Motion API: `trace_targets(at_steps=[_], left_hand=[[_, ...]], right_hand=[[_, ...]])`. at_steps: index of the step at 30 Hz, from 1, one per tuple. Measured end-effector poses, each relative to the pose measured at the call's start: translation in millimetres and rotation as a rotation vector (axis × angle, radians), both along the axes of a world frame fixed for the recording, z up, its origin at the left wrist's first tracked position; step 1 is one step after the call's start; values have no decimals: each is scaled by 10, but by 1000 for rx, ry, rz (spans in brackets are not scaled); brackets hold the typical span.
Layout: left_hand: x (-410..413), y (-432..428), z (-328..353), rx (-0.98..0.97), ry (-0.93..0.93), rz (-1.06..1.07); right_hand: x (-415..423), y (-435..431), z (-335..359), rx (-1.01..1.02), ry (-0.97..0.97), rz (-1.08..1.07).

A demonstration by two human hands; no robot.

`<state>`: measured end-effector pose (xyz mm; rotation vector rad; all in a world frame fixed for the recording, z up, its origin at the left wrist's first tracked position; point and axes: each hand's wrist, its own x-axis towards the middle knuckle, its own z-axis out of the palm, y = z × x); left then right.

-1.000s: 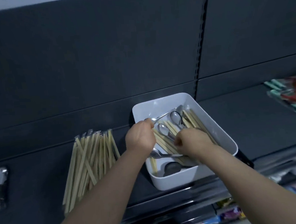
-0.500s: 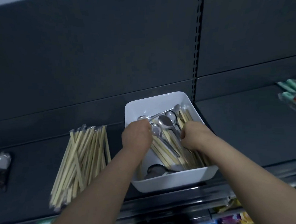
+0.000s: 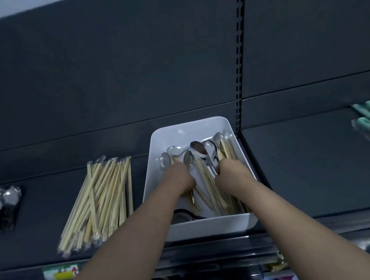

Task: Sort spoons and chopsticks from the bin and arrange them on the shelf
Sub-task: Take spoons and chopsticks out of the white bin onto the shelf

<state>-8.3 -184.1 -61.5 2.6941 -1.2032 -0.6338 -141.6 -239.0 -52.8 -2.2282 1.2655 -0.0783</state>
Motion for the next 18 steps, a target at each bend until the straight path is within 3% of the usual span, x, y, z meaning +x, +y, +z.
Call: trace_targets(at_steps=[7, 11, 14, 18], left_hand=[[98, 191, 282, -485, 324, 292], [326, 397, 475, -691, 225, 367], [591, 668, 531, -706, 127, 446], [1044, 1210, 453, -698, 132, 599]], right_hand=[[91, -16, 140, -12, -147, -35], [423, 109, 355, -55, -246, -6], [757, 349, 447, -60, -289, 81], [1272, 821, 510, -75, -297, 187]])
